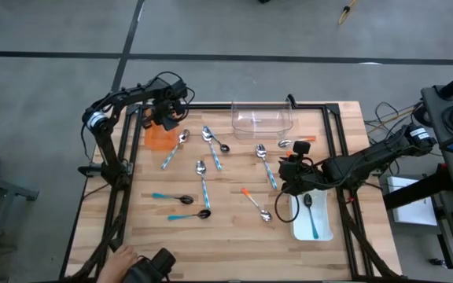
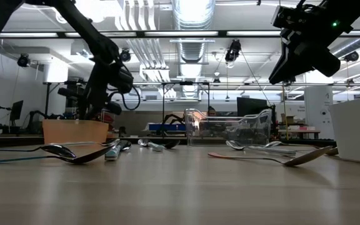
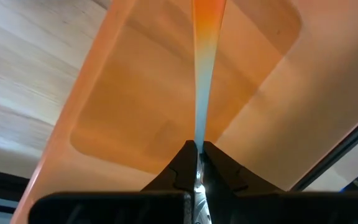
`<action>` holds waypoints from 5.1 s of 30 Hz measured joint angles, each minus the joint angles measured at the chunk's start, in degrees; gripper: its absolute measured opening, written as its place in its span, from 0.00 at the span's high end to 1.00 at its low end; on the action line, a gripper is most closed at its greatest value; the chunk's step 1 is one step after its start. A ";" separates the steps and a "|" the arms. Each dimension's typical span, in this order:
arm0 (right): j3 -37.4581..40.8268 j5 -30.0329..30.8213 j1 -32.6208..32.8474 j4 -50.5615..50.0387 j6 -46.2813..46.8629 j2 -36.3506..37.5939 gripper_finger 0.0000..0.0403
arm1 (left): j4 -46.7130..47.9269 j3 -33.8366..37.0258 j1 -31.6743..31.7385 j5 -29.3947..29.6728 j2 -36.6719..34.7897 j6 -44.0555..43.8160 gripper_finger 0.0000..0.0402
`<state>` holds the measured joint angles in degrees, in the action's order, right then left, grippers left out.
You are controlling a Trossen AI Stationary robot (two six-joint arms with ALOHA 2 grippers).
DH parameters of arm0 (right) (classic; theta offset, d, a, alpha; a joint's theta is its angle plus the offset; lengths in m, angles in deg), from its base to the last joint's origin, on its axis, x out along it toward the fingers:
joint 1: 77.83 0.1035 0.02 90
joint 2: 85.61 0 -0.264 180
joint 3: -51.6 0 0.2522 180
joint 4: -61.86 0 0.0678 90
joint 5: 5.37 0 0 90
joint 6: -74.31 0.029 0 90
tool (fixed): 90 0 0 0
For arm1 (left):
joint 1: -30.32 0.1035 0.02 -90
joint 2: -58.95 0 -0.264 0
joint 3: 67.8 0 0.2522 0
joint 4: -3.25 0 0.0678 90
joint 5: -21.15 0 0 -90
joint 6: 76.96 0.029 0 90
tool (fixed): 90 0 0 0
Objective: Sort silverware by color (type)
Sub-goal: Put the orange spoon into the orange bin, then put the blue patterned spoon into the transparent bin
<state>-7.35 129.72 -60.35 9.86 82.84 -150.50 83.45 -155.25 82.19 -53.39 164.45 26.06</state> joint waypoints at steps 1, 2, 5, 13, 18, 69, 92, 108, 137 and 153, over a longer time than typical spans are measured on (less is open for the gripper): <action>0.00 -0.01 0.00 -0.01 0.00 0.00 0.87 | 0.01 0.00 0.00 -0.01 0.11 -0.02 1.00; 0.00 0.00 0.00 0.00 0.00 0.00 0.87 | 0.02 0.00 0.00 0.00 0.18 -0.02 1.00; 0.00 0.01 -0.02 0.00 0.00 0.00 0.87 | 0.02 0.00 0.00 -0.01 0.39 -0.35 1.00; 0.00 -0.01 0.00 -0.01 0.00 0.00 0.87 | -0.01 0.00 0.00 0.00 0.43 -0.68 0.97; 0.00 0.01 0.00 0.00 0.00 0.00 0.87 | -0.01 0.00 0.00 0.00 0.43 -0.68 0.94; -0.20 -5.02 0.00 15.15 15.90 -0.02 0.87 | -20.40 -0.31 -44.60 -12.25 -21.84 -105.20 1.00; -0.28 -13.11 -3.31 22.72 31.56 -0.04 0.87 | -69.11 26.63 -53.25 -4.85 -40.70 -92.76 1.00; -2.41 -17.14 -11.72 27.24 29.77 -2.73 0.87 | -77.09 38.49 -52.35 -3.67 -56.04 -88.05 1.00; -38.97 -27.65 -17.47 -22.85 32.81 -32.23 0.87 | -75.37 41.83 -52.37 0.58 -57.92 -88.72 1.00; -38.95 -35.79 -20.16 -30.38 38.98 -33.46 0.87 | -75.35 41.86 -52.37 0.54 -57.82 -88.72 1.00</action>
<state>-46.30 93.93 -80.51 -20.52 121.82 -183.96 8.10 -113.40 29.82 -52.84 106.63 -62.66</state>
